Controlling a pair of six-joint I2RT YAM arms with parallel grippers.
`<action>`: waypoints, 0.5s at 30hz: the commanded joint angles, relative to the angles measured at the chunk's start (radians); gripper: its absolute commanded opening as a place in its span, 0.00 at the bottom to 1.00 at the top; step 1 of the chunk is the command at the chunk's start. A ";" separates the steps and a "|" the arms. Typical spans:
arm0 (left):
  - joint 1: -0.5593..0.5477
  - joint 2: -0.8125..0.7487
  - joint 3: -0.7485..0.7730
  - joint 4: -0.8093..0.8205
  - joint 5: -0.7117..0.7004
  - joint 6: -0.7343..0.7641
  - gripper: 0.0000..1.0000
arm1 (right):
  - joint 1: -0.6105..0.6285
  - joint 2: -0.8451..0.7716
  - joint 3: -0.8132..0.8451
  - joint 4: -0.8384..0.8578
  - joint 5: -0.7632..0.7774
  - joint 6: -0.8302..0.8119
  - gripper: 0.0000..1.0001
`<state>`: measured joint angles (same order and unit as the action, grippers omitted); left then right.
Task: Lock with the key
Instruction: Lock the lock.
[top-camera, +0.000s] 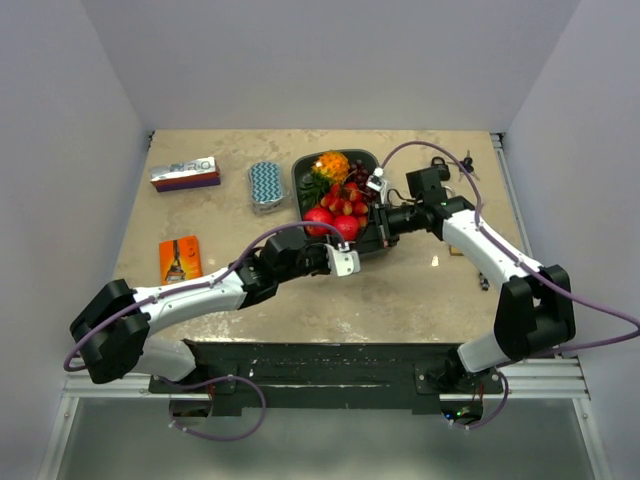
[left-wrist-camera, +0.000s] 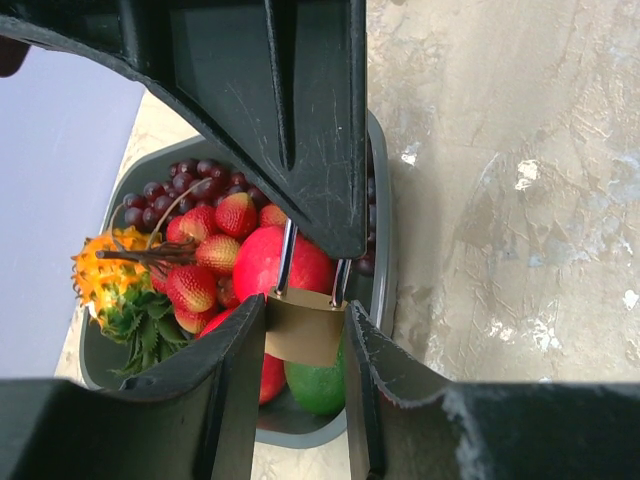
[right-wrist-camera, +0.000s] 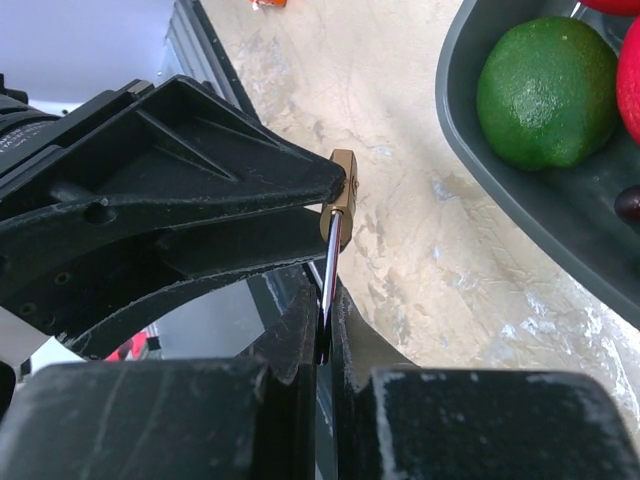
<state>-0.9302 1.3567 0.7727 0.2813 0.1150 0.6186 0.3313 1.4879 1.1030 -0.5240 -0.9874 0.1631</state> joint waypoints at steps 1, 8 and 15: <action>-0.050 -0.036 0.068 0.371 0.233 -0.083 0.00 | 0.140 0.008 0.014 0.186 -0.142 0.038 0.00; -0.053 -0.033 0.063 0.423 0.213 -0.082 0.00 | 0.193 0.041 -0.028 0.369 -0.151 0.197 0.00; -0.064 -0.064 0.027 0.461 0.250 -0.042 0.00 | 0.242 0.100 0.000 0.423 -0.200 0.217 0.00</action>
<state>-0.9195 1.3422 0.7437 0.2737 0.0437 0.6121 0.4152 1.5696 1.0714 -0.2764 -0.9512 0.3286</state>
